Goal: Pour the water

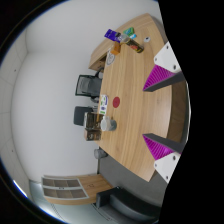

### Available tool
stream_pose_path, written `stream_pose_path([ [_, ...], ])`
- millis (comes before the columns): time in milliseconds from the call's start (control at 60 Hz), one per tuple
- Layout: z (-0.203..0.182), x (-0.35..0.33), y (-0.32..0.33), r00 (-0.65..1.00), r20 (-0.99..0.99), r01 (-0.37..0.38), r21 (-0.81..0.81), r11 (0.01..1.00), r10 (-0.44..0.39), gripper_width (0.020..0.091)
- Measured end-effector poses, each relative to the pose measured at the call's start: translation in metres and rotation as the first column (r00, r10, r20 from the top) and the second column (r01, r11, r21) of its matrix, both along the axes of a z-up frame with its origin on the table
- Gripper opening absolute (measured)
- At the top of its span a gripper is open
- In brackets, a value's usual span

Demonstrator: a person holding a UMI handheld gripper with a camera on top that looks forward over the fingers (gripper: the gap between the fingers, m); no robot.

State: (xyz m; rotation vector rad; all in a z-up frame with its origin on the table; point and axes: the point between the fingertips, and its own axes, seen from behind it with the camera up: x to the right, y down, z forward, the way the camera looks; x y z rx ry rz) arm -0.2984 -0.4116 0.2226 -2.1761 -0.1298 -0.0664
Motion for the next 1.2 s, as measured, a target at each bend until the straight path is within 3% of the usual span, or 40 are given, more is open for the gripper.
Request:
stream_pose_path([
  [100,-0.002,0.021,-0.001,0.999,0.000,0.047,-0.008,0.999,-0.047,0.0857],
  [483,-0.073,0.268,0.026,0.981,0.039,0.189,-0.019,0.982,-0.189,0.0857],
  [733,-0.114,0.425,0.092,0.970,0.030,0.238,0.039,0.970,-0.239,0.0862],
  [867,-0.129,0.468,0.144,0.970,-0.017,0.245,0.069,0.967,-0.244,0.0857],
  [1083,-0.139,0.482,0.218,0.974,-0.088,0.217,0.125,0.968,-0.207,0.0851],
  [1133,-0.140,0.482,0.230,0.976,-0.093,0.209,0.144,0.967,-0.197,0.0806],
  [1200,-0.143,0.486,0.242,0.978,-0.083,0.203,0.162,0.966,-0.192,0.0644],
])
